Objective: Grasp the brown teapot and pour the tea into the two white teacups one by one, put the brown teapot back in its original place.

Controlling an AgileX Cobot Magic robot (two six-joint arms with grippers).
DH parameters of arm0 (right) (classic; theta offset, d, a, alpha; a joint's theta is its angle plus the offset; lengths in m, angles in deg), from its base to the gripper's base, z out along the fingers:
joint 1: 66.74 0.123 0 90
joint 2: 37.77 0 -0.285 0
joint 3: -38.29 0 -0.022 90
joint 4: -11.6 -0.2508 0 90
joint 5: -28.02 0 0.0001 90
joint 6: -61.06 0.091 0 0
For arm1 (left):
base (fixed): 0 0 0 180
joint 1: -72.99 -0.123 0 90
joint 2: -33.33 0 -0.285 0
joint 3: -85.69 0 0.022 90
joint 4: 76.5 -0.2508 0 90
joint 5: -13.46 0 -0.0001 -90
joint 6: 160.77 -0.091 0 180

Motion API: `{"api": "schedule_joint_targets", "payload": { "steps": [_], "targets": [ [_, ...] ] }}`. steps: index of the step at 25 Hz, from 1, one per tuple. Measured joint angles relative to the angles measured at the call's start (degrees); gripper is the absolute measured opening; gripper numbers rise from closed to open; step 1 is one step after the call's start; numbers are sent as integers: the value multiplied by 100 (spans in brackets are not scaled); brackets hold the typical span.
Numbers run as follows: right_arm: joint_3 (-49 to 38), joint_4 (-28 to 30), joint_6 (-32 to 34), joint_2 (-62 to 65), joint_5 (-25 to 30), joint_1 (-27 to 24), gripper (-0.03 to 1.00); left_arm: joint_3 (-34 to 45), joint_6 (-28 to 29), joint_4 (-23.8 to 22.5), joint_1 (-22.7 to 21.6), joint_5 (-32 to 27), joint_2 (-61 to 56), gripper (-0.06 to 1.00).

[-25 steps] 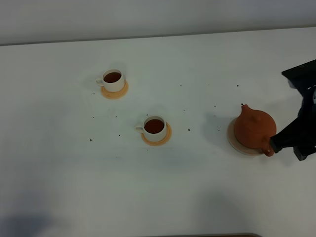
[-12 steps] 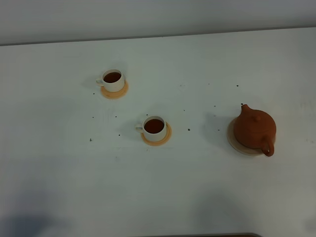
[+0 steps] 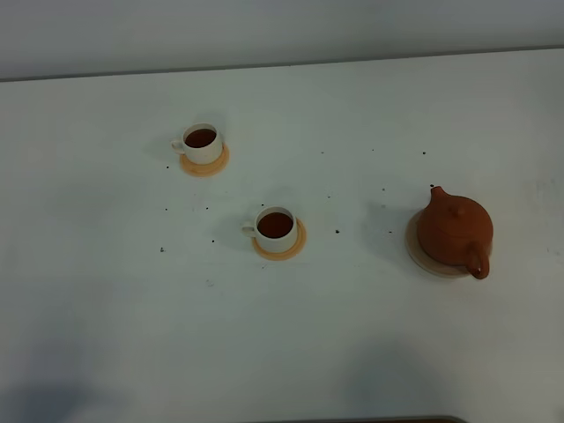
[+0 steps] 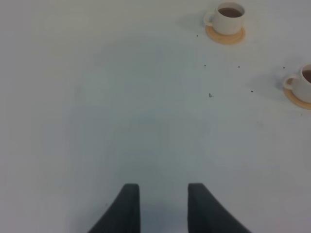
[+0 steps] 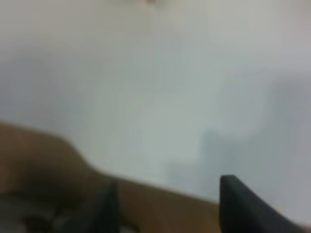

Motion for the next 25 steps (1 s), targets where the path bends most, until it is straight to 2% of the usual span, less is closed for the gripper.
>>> {"api": "schedule_joint_targets", "payload": {
  "steps": [11, 13, 16, 21, 25],
  "targets": [
    [-84, 151, -124, 0, -146, -8, 45, 0, 0, 0, 0, 0, 0, 25],
    [-84, 151, -137, 0, -153, -155, 45, 0, 0, 0, 0, 0, 0, 25],
    [-84, 151, -137, 0, -153, -818, 45, 0, 0, 0, 0, 0, 0, 25],
    [-86, 164, -137, 137, -153, -2246, 45, 0, 0, 0, 0, 0, 0, 25],
    [-91, 164, -145, 506, -153, -2913, 45, 0, 0, 0, 0, 0, 0, 25]
  ]
}}
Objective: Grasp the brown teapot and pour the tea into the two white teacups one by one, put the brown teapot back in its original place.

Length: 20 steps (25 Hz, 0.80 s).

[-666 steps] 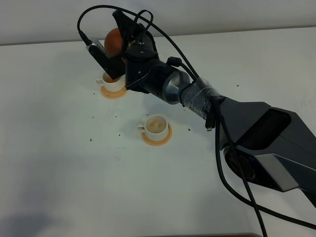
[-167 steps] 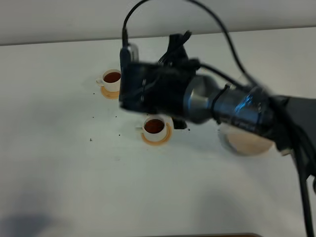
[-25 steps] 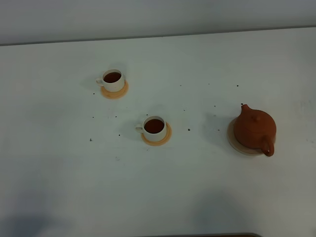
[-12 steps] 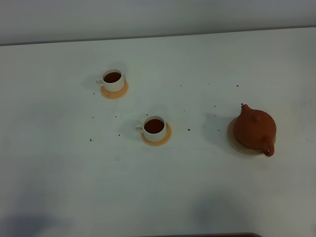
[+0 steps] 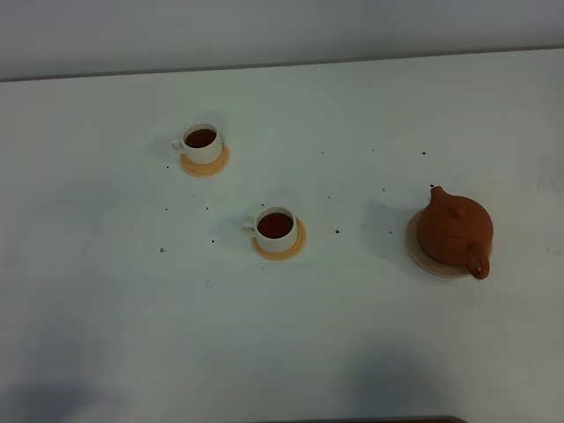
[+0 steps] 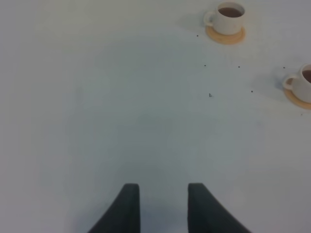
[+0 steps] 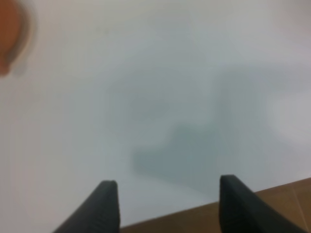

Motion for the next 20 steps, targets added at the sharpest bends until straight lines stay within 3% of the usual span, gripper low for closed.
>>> {"api": "schedule_joint_targets", "payload": {
  "steps": [5, 20],
  "targets": [
    [-6, 5, 0, 582, 0, -218, 45, 0, 0, 0, 0, 0, 0, 25],
    [-29, -6, 10, 1965, 0, -224, 45, 0, 0, 0, 0, 0, 0, 25]
  ]
}}
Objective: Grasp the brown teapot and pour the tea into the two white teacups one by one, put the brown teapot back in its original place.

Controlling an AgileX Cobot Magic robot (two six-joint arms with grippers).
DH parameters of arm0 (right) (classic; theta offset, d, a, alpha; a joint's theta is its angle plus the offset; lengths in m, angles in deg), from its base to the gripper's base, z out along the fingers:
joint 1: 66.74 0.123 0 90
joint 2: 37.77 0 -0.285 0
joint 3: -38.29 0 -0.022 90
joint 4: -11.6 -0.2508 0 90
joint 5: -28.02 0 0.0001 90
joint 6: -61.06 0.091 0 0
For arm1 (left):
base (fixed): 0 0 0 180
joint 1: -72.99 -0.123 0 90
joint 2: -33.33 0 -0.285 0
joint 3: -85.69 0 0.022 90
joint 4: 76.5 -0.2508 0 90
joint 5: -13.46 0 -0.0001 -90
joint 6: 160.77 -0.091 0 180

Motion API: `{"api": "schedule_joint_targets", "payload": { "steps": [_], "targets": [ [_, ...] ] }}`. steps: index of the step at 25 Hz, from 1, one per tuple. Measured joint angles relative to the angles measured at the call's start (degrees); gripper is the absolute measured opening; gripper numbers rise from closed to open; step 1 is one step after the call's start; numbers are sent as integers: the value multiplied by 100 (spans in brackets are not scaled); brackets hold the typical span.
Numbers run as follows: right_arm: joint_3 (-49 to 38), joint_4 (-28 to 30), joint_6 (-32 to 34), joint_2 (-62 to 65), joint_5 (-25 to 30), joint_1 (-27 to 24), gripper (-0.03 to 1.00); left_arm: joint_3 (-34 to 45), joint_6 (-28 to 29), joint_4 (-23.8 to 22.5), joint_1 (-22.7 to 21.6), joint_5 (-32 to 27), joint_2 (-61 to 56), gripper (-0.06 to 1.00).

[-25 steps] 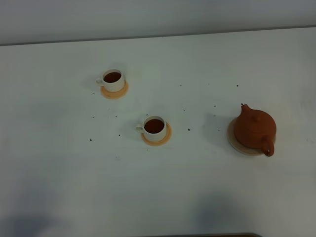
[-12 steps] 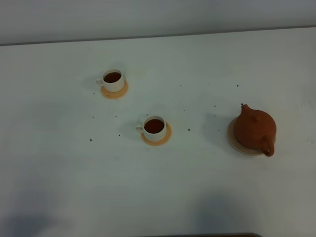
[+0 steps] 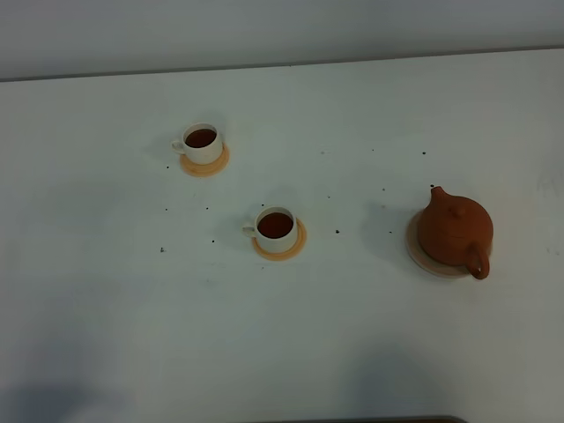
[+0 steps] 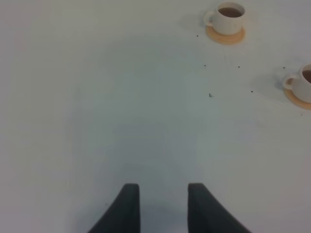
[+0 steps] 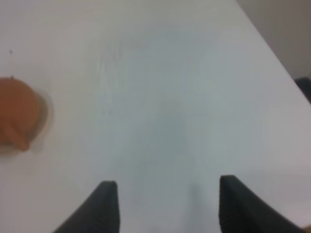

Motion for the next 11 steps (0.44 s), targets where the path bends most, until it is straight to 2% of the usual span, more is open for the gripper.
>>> {"api": "schedule_joint_targets", "payload": {
  "steps": [11],
  "targets": [
    [0, 0, 2, 61, 5, -2, 45, 0, 0, 0, 0, 0, 0, 25]
  ]
}}
